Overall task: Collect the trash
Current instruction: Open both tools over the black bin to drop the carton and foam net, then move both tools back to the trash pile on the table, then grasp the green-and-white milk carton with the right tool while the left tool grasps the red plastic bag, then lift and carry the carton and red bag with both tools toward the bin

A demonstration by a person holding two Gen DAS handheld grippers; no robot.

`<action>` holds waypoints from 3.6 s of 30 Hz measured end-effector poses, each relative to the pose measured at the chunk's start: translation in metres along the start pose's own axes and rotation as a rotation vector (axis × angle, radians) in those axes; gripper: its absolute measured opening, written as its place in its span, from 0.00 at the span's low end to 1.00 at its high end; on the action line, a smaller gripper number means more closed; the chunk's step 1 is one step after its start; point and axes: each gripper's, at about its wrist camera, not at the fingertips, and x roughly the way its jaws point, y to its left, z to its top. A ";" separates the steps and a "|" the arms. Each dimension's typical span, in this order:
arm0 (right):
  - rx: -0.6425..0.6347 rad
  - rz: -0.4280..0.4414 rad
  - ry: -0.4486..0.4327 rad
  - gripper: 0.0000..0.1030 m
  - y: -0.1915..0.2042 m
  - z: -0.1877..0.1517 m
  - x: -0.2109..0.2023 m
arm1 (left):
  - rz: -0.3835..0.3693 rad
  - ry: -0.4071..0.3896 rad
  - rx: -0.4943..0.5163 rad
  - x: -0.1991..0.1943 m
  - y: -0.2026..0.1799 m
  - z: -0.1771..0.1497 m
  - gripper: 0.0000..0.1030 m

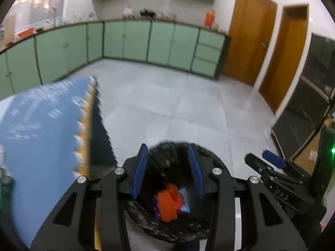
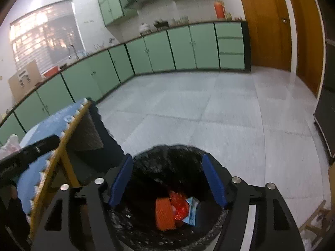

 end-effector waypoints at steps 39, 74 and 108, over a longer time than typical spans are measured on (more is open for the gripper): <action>-0.224 0.382 0.169 0.71 0.351 -0.069 -0.010 | 0.608 -0.153 -0.143 -0.251 0.259 -0.092 0.54; -0.275 0.425 0.201 0.32 0.354 -0.074 -0.011 | 0.507 0.039 -0.309 -0.200 0.317 -0.095 0.14; -0.178 0.312 0.016 0.32 0.270 -0.021 -0.059 | 0.334 -0.427 -0.148 -0.279 0.183 -0.010 0.01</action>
